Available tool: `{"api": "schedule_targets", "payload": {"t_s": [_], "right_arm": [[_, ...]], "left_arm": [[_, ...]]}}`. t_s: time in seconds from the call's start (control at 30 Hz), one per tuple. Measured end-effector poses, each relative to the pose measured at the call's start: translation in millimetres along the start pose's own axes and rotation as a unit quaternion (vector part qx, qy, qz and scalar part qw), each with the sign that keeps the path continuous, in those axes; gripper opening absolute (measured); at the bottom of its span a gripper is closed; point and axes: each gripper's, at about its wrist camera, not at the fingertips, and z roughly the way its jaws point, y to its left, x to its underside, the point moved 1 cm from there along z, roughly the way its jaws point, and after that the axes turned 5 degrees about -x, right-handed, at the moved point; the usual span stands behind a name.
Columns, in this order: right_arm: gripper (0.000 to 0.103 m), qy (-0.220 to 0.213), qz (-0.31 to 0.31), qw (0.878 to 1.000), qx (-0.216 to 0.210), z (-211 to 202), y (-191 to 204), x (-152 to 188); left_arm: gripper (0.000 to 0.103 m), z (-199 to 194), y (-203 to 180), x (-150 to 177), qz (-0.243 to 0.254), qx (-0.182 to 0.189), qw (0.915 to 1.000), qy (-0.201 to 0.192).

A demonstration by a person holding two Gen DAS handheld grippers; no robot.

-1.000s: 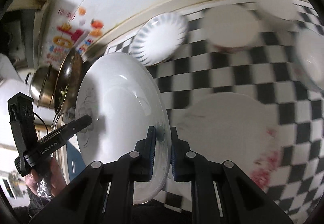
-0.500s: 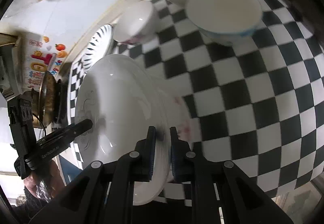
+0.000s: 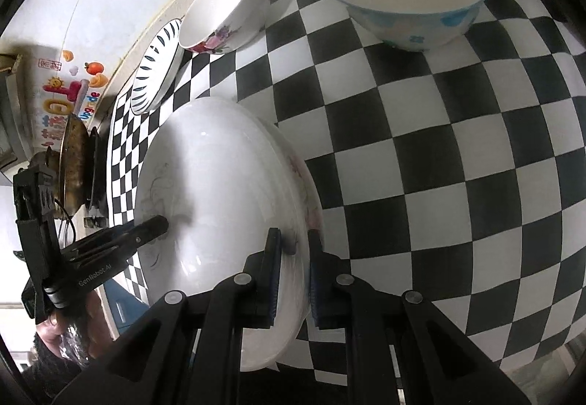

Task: Organize plates and bowls

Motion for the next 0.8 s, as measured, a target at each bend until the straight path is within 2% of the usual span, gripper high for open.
{"api": "schedule_targets", "payload": {"t_s": [0.2,0.5,0.8], "right_arm": [[0.015,0.007,-0.014,1.000,0.026,7.4,9.9,3.0],[0.015,0.007,-0.002,0.999,0.049,13.1,12.7,2.7],[0.021,0.018,0.019,0.996,0.080,13.5,21.8,-1.5]], "left_arm": [[0.030,7.1,3.0,3.4,-0.005,-0.024,0.9994,0.024],[0.030,9.8,-7.2,5.9,0.012,-0.050,0.9982,0.031],[0.030,0.4,-16.4,7.1,0.010,-0.052,0.9981,0.031]]}}
